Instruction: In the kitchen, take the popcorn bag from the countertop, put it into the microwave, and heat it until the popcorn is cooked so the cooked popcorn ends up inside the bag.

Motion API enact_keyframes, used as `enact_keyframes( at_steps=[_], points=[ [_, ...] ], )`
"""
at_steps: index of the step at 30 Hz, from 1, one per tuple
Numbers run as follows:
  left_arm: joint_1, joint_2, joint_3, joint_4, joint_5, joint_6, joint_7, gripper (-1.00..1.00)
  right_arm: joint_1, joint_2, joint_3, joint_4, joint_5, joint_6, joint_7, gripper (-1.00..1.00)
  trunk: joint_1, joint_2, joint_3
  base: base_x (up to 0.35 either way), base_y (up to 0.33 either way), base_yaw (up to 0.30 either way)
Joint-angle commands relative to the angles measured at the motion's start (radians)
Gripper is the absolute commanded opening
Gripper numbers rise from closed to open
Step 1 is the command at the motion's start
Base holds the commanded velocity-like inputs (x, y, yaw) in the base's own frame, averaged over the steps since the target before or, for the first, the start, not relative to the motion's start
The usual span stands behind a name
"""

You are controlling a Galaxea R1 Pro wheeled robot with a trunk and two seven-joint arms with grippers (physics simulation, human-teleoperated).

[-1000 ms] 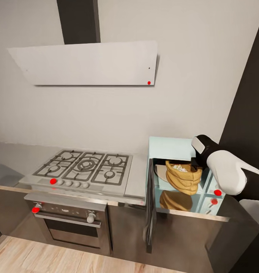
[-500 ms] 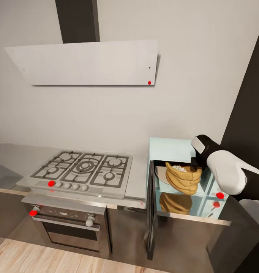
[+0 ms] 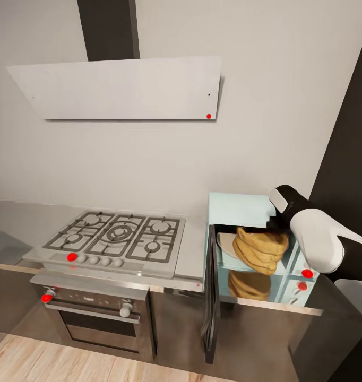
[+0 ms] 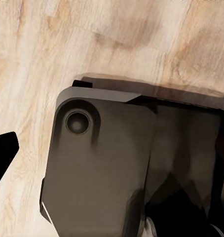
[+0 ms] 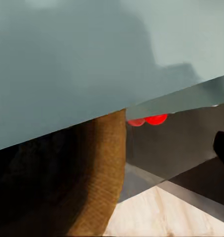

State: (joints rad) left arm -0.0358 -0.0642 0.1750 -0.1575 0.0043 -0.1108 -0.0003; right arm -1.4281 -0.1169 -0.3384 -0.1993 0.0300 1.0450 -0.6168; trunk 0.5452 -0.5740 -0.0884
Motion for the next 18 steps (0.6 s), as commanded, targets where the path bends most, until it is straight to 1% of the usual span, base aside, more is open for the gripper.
enact_keyframes(
  at_steps=[1, 15, 18],
  points=[
    [-0.001, 0.0, 0.004, 0.001, 0.0, -0.003, 0.0, 1.0, -0.002, 0.0, -0.008, -0.005, -0.001, 0.002, 0.002, 1.0, 0.001, -0.001, -0.002, 0.0, 0.0, 0.0],
    [-0.001, -0.001, 0.005, 0.001, 0.001, -0.004, 0.0, 1.0, -0.002, 0.002, -0.008, -0.005, -0.002, 0.002, 0.002, 1.0, 0.001, -0.001, -0.002, 0.0, 0.0, 0.0],
    [-0.001, -0.002, 0.007, 0.001, 0.003, -0.003, 0.002, 1.0, -0.002, 0.001, -0.008, -0.005, -0.002, 0.002, 0.002, 1.0, 0.001, -0.001, -0.002, -0.167, -0.026, 0.0]
  ],
)
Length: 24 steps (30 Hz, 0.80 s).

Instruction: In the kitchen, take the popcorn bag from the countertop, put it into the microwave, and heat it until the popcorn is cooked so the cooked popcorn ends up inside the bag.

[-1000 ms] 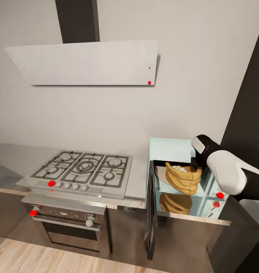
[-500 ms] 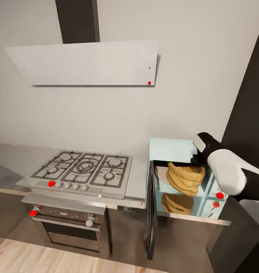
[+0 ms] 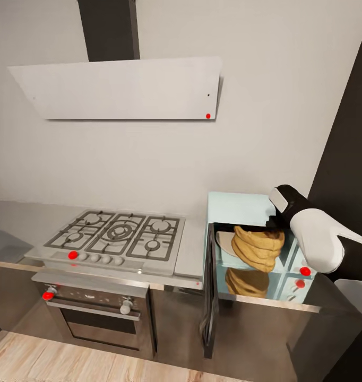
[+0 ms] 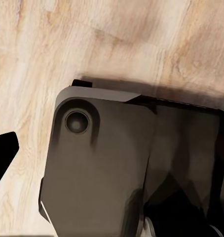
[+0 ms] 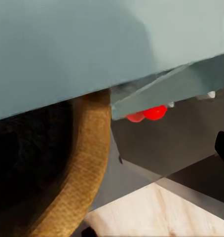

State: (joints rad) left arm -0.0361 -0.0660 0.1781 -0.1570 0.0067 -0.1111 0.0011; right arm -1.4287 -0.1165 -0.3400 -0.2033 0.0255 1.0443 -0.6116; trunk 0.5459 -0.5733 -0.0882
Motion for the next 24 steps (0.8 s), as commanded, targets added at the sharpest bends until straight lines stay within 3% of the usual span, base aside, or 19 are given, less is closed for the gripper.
enact_keyframes(
  at_steps=[1, 24],
  points=[
    [-0.001, -0.001, 0.004, 0.001, 0.001, -0.003, 0.0, 1.0, -0.001, 0.001, -0.007, -0.001, 0.002, 0.003, -0.004, 1.0, 0.0, -0.002, -0.002, -0.131, -0.023, 0.0],
    [0.001, -0.001, 0.002, 0.001, -0.001, -0.004, 0.0, 1.0, -0.023, 0.002, -0.022, -0.031, -0.012, 0.003, 0.001, 1.0, 0.0, -0.002, -0.002, -0.054, -0.001, 0.0]
  ],
)
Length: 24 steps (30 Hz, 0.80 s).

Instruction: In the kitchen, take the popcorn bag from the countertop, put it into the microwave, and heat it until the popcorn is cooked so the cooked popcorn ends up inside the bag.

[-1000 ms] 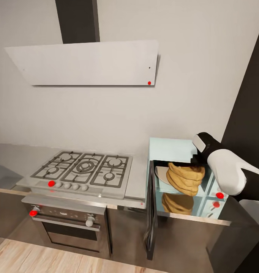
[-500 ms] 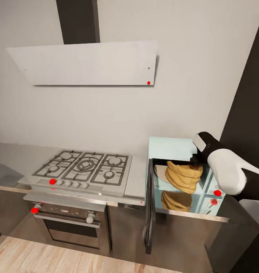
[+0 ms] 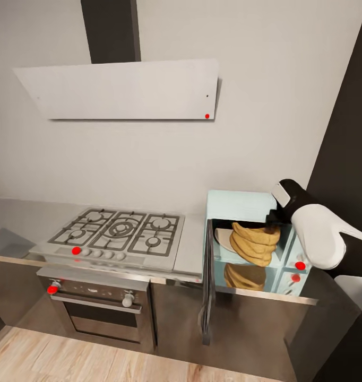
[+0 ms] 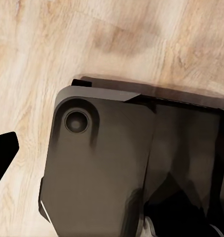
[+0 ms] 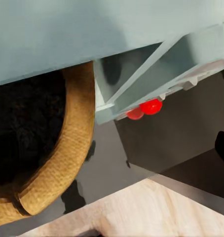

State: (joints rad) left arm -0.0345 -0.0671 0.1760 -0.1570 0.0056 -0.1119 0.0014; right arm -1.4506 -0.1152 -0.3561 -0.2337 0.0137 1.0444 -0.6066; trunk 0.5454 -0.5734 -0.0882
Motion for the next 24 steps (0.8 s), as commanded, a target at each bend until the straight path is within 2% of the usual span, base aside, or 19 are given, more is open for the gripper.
enact_keyframes(
  at_steps=[1, 5, 14, 19, 21, 22, 24],
  points=[
    [-0.001, 0.0, 0.004, 0.001, 0.001, -0.003, 0.0, 1.0, -0.003, 0.001, -0.008, -0.022, -0.001, 0.003, -0.002, 1.0, 0.0, -0.002, -0.002, 0.0, 0.0, 0.0],
    [-0.001, 0.0, 0.005, 0.001, 0.001, -0.004, 0.0, 1.0, -0.004, 0.0, -0.008, -0.048, -0.001, 0.003, 0.001, 1.0, 0.0, -0.002, -0.002, -0.101, 0.0, 0.0],
    [-0.001, 0.0, 0.005, 0.001, 0.001, -0.004, 0.0, 1.0, -0.003, 0.0, -0.002, -0.05, -0.001, 0.003, 0.002, 1.0, 0.0, -0.002, -0.002, -0.326, 0.0, 0.0],
    [-0.001, 0.0, 0.005, 0.001, 0.001, -0.005, 0.0, 1.0, 0.01, 0.0, 0.001, -0.05, -0.001, 0.003, 0.029, 1.0, 0.0, -0.002, -0.002, -0.324, 0.0, 0.0],
    [-0.001, -0.001, 0.004, 0.001, 0.0, -0.01, 0.0, 1.0, 0.034, 0.0, 0.002, -0.052, 0.002, 0.003, 0.066, 1.0, 0.0, -0.002, -0.002, -0.107, 0.0, 0.0],
    [-0.001, -0.001, 0.004, 0.001, -0.001, -0.013, 0.0, 1.0, 0.066, 0.001, 0.004, -0.065, 0.005, 0.003, 0.098, 1.0, 0.0, -0.002, -0.002, -0.043, 0.0, 0.0],
    [-0.001, 0.001, 0.005, 0.001, -0.001, -0.015, 0.0, 1.0, 0.15, 0.003, 0.01, -0.152, 0.007, -0.011, 0.155, 1.0, 0.0, -0.002, -0.002, -0.018, 0.0, 0.0]
  ],
)
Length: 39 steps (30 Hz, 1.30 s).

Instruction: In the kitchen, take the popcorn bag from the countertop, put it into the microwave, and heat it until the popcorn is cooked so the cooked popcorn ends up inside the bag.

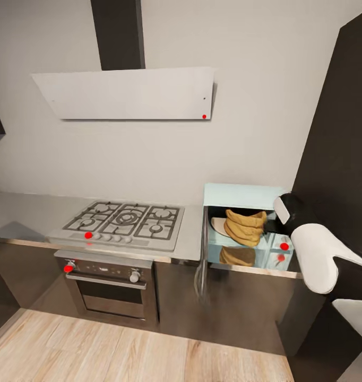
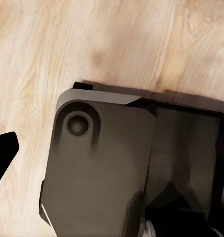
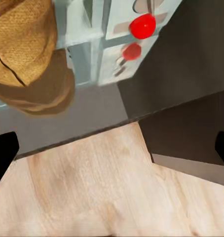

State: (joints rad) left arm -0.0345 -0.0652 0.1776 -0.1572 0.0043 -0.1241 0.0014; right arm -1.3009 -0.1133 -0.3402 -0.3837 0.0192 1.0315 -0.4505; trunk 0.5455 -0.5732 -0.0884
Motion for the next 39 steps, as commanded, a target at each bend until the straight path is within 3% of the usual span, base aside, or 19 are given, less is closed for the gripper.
enact_keyframes(
  at_steps=[1, 4, 5, 7, 10, 11, 14, 19, 22, 26, 32, 39],
  points=[
    [-0.001, 0.0, 0.004, 0.0, 0.0, -0.004, 0.0, 1.0, 0.054, 0.005, 0.002, -0.088, 0.003, -0.002, 0.028, 1.0, 0.0, -0.002, -0.002, -0.007, 0.0, 0.0],
    [-0.002, 0.001, 0.002, -0.004, 0.0, -0.006, 0.0, 1.0, 0.213, 0.012, 0.05, -0.338, -0.001, -0.003, 0.097, 1.0, 0.0, -0.002, -0.002, -0.002, 0.0, 0.0],
    [-0.005, 0.001, 0.002, -0.008, 0.0, -0.007, 0.0, 1.0, 0.289, 0.013, 0.077, -0.452, -0.005, -0.006, 0.162, 1.0, 0.0, -0.002, -0.002, 0.0, 0.0, 0.0],
    [-0.01, 0.001, 0.002, -0.011, 0.0, -0.027, 0.0, 1.0, 0.401, 0.012, 0.102, -0.591, -0.006, -0.048, 0.313, 1.0, 0.0, -0.002, -0.002, 0.0, 0.0, 0.0],
    [-0.012, -0.004, -0.002, -0.013, 0.0, -0.067, -0.001, 1.0, 0.52, 0.013, 0.112, -0.679, 0.001, -0.218, 0.484, 1.0, 0.0, -0.002, -0.002, 0.0, 0.0, 0.0],
    [-0.012, -0.006, -0.003, -0.013, 0.0, -0.077, -0.001, 1.0, 0.571, 0.016, 0.123, -0.692, 0.004, -0.331, 0.526, 1.0, 0.0, -0.002, -0.002, 0.0, 0.0, 0.0],
    [-0.012, -0.007, -0.003, -0.013, 0.0, -0.082, 0.0, 1.0, 0.621, 0.03, 0.162, -0.694, 0.005, -0.486, 0.548, 1.0, 0.0, -0.002, -0.002, 0.0, 0.0, 0.0],
    [-0.011, -0.008, -0.007, -0.013, -0.001, -0.084, -0.003, 1.0, 0.619, 0.034, 0.177, -0.518, 0.008, -0.72, 0.554, 1.0, 0.0, -0.002, -0.002, 0.0, 0.0, 0.0],
    [-0.011, -0.008, -0.007, -0.013, -0.001, -0.084, -0.002, 1.0, 0.53, 0.035, 0.202, -0.292, 0.01, -0.863, 0.554, 1.0, 0.0, -0.002, -0.002, 0.0, 0.0, 0.0],
    [-0.012, -0.009, -0.008, -0.013, -0.002, -0.084, -0.002, 1.0, 0.437, 0.032, 0.259, -0.085, 0.01, -1.033, 0.549, 1.0, 0.0, -0.002, -0.002, 0.0, 0.0, 0.0],
    [-0.012, -0.01, -0.009, -0.013, -0.002, -0.084, -0.002, 1.0, 0.374, 0.032, 0.267, -0.025, 0.01, -1.093, 0.547, 1.0, 0.0, -0.002, -0.002, 0.0, 0.0, 0.0],
    [-0.011, -0.01, -0.009, -0.013, -0.002, -0.085, -0.001, 1.0, 0.367, 0.022, 0.266, -0.002, 0.007, -1.126, 0.501, 1.0, 0.0, -0.002, -0.002, 0.0, 0.0, 0.0]
  ],
)
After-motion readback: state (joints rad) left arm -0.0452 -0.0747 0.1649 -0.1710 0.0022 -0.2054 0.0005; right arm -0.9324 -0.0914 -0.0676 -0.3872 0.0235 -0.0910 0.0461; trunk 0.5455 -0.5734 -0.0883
